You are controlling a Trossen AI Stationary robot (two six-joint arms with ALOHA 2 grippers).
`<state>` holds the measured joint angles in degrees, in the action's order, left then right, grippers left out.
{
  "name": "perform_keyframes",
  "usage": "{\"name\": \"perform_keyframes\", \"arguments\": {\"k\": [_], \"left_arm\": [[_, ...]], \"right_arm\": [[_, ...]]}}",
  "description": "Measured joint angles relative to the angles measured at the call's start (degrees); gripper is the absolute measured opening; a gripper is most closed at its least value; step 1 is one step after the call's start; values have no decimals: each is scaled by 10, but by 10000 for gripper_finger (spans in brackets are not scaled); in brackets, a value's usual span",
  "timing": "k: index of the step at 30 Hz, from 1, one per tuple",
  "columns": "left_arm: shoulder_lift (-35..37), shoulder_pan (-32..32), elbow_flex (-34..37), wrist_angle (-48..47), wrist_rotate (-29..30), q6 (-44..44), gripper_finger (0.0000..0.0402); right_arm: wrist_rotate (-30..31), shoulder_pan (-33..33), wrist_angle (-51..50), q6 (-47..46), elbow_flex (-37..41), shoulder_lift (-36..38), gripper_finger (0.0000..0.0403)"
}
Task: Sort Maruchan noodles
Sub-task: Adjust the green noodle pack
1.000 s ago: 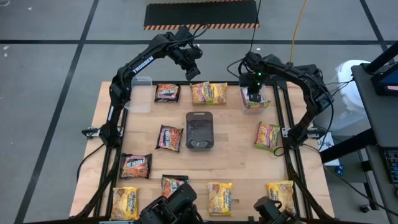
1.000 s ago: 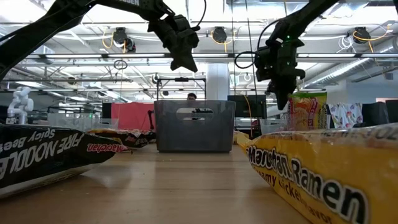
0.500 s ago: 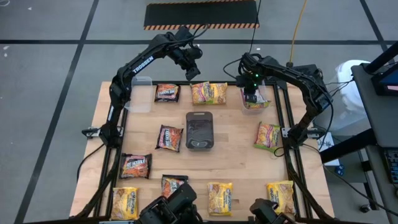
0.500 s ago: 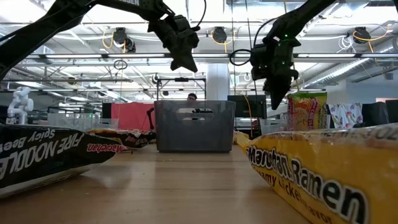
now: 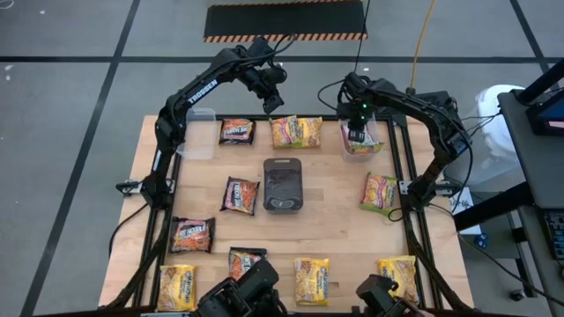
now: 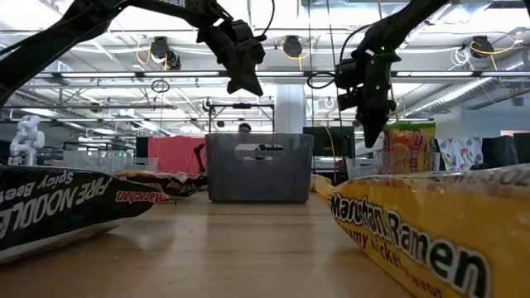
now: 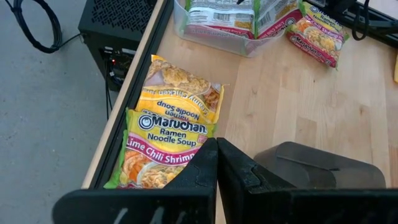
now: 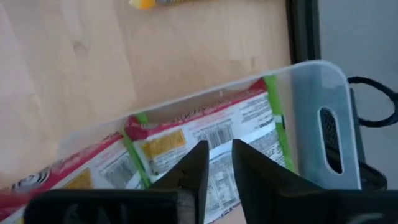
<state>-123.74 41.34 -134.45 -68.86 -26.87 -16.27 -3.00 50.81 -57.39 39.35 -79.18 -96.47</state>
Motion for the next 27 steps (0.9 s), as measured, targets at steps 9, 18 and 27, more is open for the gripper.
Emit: {"name": "perform_keyframes", "arguments": {"k": [9,18,27], "left_arm": [[0,0,0,0,0,0,6],[0,0,0,0,0,0,6],[0,0,0,5,0,-3,6]], "right_arm": [[1,2,18,11,69,0,95],[0,18,34,-57,76,0,94],[28,20,36,-42,73,4,94]]}}
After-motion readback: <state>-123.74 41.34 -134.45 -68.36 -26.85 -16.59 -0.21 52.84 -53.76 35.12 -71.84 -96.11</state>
